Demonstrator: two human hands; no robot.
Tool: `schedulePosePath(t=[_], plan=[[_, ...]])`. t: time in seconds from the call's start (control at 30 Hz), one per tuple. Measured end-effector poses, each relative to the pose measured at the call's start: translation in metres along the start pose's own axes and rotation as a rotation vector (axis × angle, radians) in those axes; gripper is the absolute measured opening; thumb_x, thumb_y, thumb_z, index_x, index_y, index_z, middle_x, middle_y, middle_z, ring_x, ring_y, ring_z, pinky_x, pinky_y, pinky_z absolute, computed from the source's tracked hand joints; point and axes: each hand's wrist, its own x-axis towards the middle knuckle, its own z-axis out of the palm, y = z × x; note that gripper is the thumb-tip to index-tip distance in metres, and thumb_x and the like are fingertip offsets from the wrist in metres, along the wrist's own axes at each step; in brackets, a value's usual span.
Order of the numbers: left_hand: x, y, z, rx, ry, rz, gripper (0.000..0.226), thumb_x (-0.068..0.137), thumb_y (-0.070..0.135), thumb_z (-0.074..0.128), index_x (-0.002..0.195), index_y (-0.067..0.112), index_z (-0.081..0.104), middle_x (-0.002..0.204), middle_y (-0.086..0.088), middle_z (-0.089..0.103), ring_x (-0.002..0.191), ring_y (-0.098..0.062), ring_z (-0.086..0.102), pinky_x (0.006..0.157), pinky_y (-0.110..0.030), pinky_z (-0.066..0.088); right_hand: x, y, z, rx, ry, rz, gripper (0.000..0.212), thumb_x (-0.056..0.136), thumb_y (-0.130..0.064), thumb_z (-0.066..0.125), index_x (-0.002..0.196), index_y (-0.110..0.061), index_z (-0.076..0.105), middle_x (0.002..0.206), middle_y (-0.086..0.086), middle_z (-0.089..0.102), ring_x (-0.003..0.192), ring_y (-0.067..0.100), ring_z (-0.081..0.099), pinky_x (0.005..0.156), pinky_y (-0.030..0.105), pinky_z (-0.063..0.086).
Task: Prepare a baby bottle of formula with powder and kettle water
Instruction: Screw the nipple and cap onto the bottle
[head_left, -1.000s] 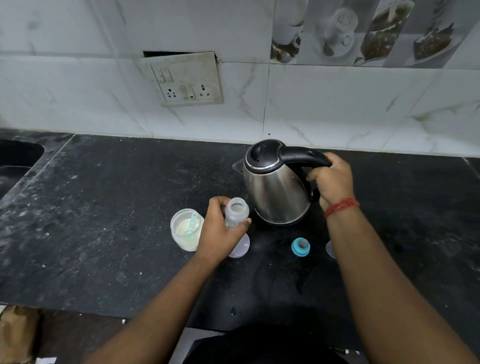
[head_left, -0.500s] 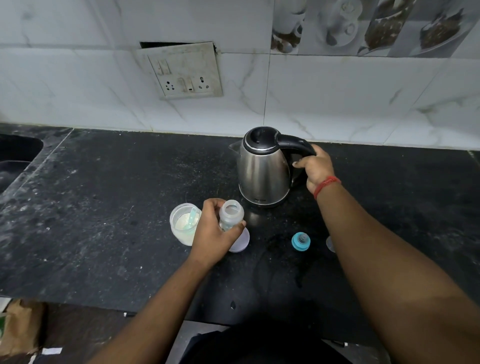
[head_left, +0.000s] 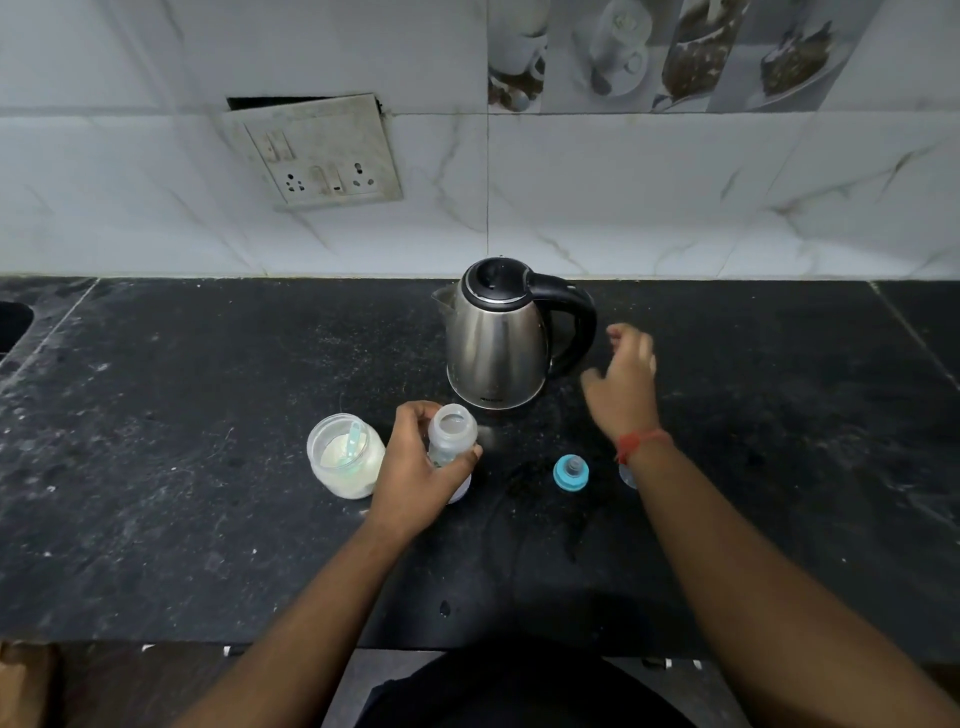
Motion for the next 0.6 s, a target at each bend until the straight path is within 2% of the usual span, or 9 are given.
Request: schedulePosePath(t=[0.07, 0.2, 0.33, 0.47, 0.6], plan=[[-0.001, 0.001, 0.004, 0.001, -0.011, 0.000, 0.052, 0.075, 0.041, 0.083, 0.111, 0.038, 0.045, 0.112, 0.020, 0.060, 0.109, 0.000, 0.062, 0.089, -0.011, 0.045, -0.031, 0.008, 0.002, -0.012, -0.127, -0.091, 0.053, 0.086, 0.001, 0.066, 0.135, -0.003, 0.048, 0.132, 0.014, 0.052, 0.124, 0.027, 0.047, 0.107, 0.031, 0.036], [-0.007, -0.003, 0.011, -0.015, -0.058, 0.003, 0.051, 0.074, 0.042, 0.082, 0.111, 0.042, 0.046, 0.111, 0.026, 0.059, 0.109, -0.002, 0.062, 0.087, -0.010, 0.046, -0.072, 0.033, 0.007, -0.093, -0.380, -0.055, 0.062, 0.091, -0.015, 0.070, 0.146, -0.013, 0.041, 0.138, 0.004, 0.055, 0.132, 0.017, 0.043, 0.105, 0.022, 0.031], [-0.014, -0.008, 0.019, -0.042, -0.104, -0.024, 0.052, 0.071, 0.045, 0.083, 0.110, 0.048, 0.047, 0.114, 0.026, 0.059, 0.109, 0.000, 0.063, 0.090, -0.017, 0.051, -0.086, 0.050, 0.009, -0.266, -0.508, -0.006, 0.080, 0.088, -0.019, 0.074, 0.154, -0.020, 0.029, 0.145, 0.009, 0.049, 0.134, 0.021, 0.046, 0.108, 0.030, 0.040], [-0.018, -0.009, 0.024, -0.067, -0.136, -0.027, 0.050, 0.074, 0.041, 0.084, 0.108, 0.048, 0.049, 0.115, 0.022, 0.060, 0.109, -0.002, 0.063, 0.097, -0.039, 0.056, -0.090, 0.057, 0.012, -0.380, -0.471, -0.062, 0.077, 0.090, -0.003, 0.065, 0.156, -0.016, 0.028, 0.139, 0.014, 0.054, 0.129, 0.024, 0.051, 0.105, 0.032, 0.042], [-0.019, -0.005, 0.025, -0.081, -0.147, -0.024, 0.051, 0.074, 0.042, 0.084, 0.108, 0.048, 0.048, 0.115, 0.022, 0.059, 0.111, -0.007, 0.064, 0.097, -0.047, 0.057, -0.091, 0.057, 0.012, -0.337, -0.397, -0.074, 0.074, 0.089, -0.010, 0.070, 0.153, -0.018, 0.035, 0.135, 0.013, 0.058, 0.125, 0.024, 0.054, 0.104, 0.033, 0.044]])
